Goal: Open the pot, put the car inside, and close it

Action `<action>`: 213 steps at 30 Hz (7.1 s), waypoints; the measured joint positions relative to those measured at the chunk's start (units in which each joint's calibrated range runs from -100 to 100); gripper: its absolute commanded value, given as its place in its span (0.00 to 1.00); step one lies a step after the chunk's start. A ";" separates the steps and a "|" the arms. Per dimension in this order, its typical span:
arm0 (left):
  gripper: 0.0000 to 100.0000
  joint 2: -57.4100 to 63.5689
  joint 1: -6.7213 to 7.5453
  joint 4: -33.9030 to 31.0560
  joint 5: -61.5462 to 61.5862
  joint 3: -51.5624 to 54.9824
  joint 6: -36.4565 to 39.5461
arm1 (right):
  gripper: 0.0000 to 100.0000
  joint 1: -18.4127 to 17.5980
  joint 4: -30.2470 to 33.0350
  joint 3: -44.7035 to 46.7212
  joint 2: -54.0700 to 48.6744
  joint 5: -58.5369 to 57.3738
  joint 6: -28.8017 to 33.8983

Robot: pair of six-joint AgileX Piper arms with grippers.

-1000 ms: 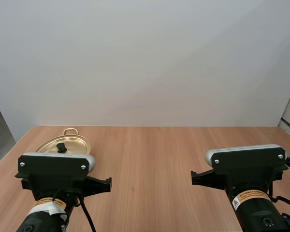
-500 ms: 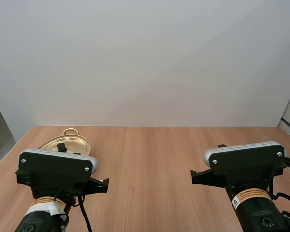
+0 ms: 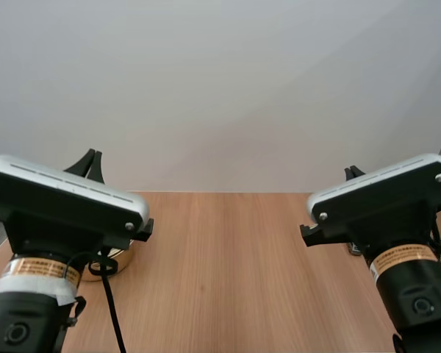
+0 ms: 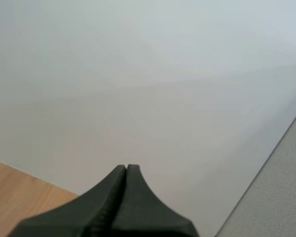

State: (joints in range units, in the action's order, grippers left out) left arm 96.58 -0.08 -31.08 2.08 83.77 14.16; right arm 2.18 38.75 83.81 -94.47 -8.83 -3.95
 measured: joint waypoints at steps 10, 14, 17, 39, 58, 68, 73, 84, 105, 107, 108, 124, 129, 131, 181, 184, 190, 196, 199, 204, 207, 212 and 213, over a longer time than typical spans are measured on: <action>0.00 -19.10 0.00 -2.23 25.38 -19.75 11.09 | 0.00 0.00 -13.11 -19.79 18.81 -25.76 0.08; 0.00 -26.67 0.00 0.65 35.85 -27.76 11.56 | 0.00 0.00 -14.17 -27.78 26.36 -36.18 -1.35; 0.00 -32.24 0.00 2.41 43.52 -33.64 8.92 | 0.00 0.00 -15.42 -33.65 32.31 -44.44 -4.45; 0.12 -72.19 -6.67 3.26 86.05 -61.11 -3.60 | 0.04 3.27 -15.51 -62.16 73.71 -77.65 -6.30; 1.00 -74.40 -6.67 23.82 89.51 -59.14 -15.11 | 1.00 3.27 -15.81 -62.16 75.35 -76.55 -4.67; 1.00 -79.04 -6.76 21.26 91.47 -51.86 -9.29 | 1.00 3.27 -18.06 -62.16 75.35 -79.81 -4.63; 1.00 -79.77 -6.76 20.61 84.83 -48.13 -9.04 | 1.00 3.27 -18.06 -62.16 75.35 -79.81 -4.63; 1.00 -81.88 -6.76 19.12 70.62 -45.88 -8.31 | 1.00 3.27 -17.96 -62.16 75.35 -79.81 -4.63; 0.36 -91.74 -6.76 18.39 65.53 -45.88 -9.64 | 1.00 3.27 -17.16 -62.16 75.35 -79.10 -5.23; 0.02 -91.84 -6.76 18.21 66.20 -45.82 -9.42 | 1.00 3.27 -17.16 -62.16 75.35 -78.87 -5.39; 0.02 -91.84 -6.76 18.18 66.68 -45.82 -8.84 | 1.00 3.27 -17.16 -62.16 75.35 -78.87 -5.48; 0.00 -87.36 -6.76 18.37 70.27 -50.39 -5.71 | 1.00 3.27 -16.95 -62.16 75.63 -76.56 -5.72; 0.00 -80.64 -6.76 18.63 71.13 -53.92 -5.71 | 1.00 3.33 -22.71 -60.82 78.75 -78.12 -5.72; 0.00 -77.56 -6.76 18.63 70.92 -54.06 -6.40 | 1.00 3.33 -25.06 -58.97 80.54 -77.73 -5.72; 0.00 -67.85 -6.76 20.87 71.46 -54.06 -10.60 | 1.00 12.01 -33.40 -53.23 101.13 -54.09 -14.94; 0.00 -67.85 -6.76 20.87 71.46 -54.06 -10.60 | 1.00 12.01 -33.40 -53.23 102.49 -53.26 -15.19; 0.00 -67.85 -6.76 20.87 71.97 -54.06 -10.60 | 1.00 12.01 -33.40 -53.23 104.56 -50.15 -15.42; 0.00 -67.85 -6.76 20.87 72.68 -54.06 -10.60 | 0.39 12.01 -33.40 -53.23 104.92 -47.64 -15.76; 0.00 -67.85 -6.76 20.87 73.98 -54.06 -10.60 | 0.00 12.01 -33.43 -53.23 104.92 -47.20 -16.09; 0.00 -67.67 -6.76 20.60 76.02 -54.06 -10.88 | 0.00 12.01 -34.77 -53.23 104.92 -47.38 -16.69; 0.00 -66.21 -6.76 19.66 76.02 -54.06 -10.88 | 0.00 12.01 -38.13 -53.23 104.21 -47.82 -19.33; 0.00 -60.64 -6.76 17.81 75.32 -55.64 -10.88 | 0.00 12.01 -46.15 -56.57 101.90 -55.81 -26.59; 0.00 -59.47 -6.76 17.49 75.32 -55.95 -10.88 | 0.00 12.01 -47.91 -57.66 101.46 -58.33 -28.14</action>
State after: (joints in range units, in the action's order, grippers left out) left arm 37.11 -6.84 -13.59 77.40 27.83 3.28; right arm 14.19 -9.16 26.15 6.99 -67.16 -32.09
